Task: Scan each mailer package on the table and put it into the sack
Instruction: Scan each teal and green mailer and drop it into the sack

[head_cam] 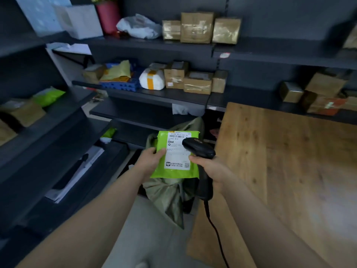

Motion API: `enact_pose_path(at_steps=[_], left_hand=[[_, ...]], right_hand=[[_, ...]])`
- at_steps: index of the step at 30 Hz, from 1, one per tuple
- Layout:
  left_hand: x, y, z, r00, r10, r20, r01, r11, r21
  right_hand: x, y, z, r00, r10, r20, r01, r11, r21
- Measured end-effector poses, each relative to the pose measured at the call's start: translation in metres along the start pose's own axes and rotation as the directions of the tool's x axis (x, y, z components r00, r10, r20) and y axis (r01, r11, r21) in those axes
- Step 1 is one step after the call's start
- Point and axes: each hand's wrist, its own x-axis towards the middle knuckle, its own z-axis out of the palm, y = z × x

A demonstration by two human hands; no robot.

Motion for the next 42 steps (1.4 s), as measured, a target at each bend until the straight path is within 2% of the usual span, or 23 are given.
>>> enact_pose_path(at_steps=[4,8,13,19,25,30,33,35,38,40,42], left_hand=[[0.055,-0.012,-0.065,1.0,0.018,0.019,-0.02,0.997,0.081],[0.117,-0.025,-0.121,0.997,0.015,0.08,-0.029,0.984,0.177],[0.187,-0.037,-0.149,0.989,-0.035,0.145,0.004,0.978,0.208],[0.279,-0.061,-0.126,0.948,-0.163,0.274,0.107,0.972,0.211],[0.37,-0.095,-0.096,0.946,-0.16,0.283,0.058,0.939,0.339],[0.439,-0.127,-0.089,0.942,-0.184,0.28,0.033,0.883,0.469],[0.468,-0.145,-0.077,0.95,-0.198,0.243,0.046,0.855,0.516],[0.485,-0.156,-0.068,0.951,-0.188,0.244,0.043,0.864,0.501],[0.509,-0.175,-0.056,0.939,-0.235,0.251,0.073,0.85,0.522],[0.522,-0.188,-0.052,0.934,-0.26,0.243,0.079,0.817,0.572],[0.527,-0.193,-0.05,0.94,-0.227,0.254,0.05,0.83,0.556]], right_hand=[[0.047,0.004,0.07,1.0,0.013,-0.023,-0.012,0.999,0.049],[0.098,0.012,0.133,0.992,0.066,-0.112,-0.053,0.992,0.114],[0.155,0.022,0.174,0.966,0.135,-0.22,-0.09,0.975,0.203],[0.234,0.039,0.16,0.921,0.189,-0.34,-0.107,0.964,0.244],[0.322,0.069,0.139,0.862,0.249,-0.442,-0.147,0.956,0.253],[0.38,0.1,0.128,0.826,0.29,-0.484,-0.238,0.957,0.166],[0.409,0.113,0.129,0.829,0.201,-0.523,-0.22,0.975,0.025],[0.426,0.128,0.128,0.827,0.217,-0.519,-0.254,0.967,0.0],[0.448,0.148,0.121,0.825,0.346,-0.447,-0.363,0.931,0.05],[0.457,0.156,0.121,0.814,0.378,-0.441,-0.388,0.919,0.073],[0.464,0.164,0.12,0.811,0.383,-0.441,-0.386,0.918,0.089]])
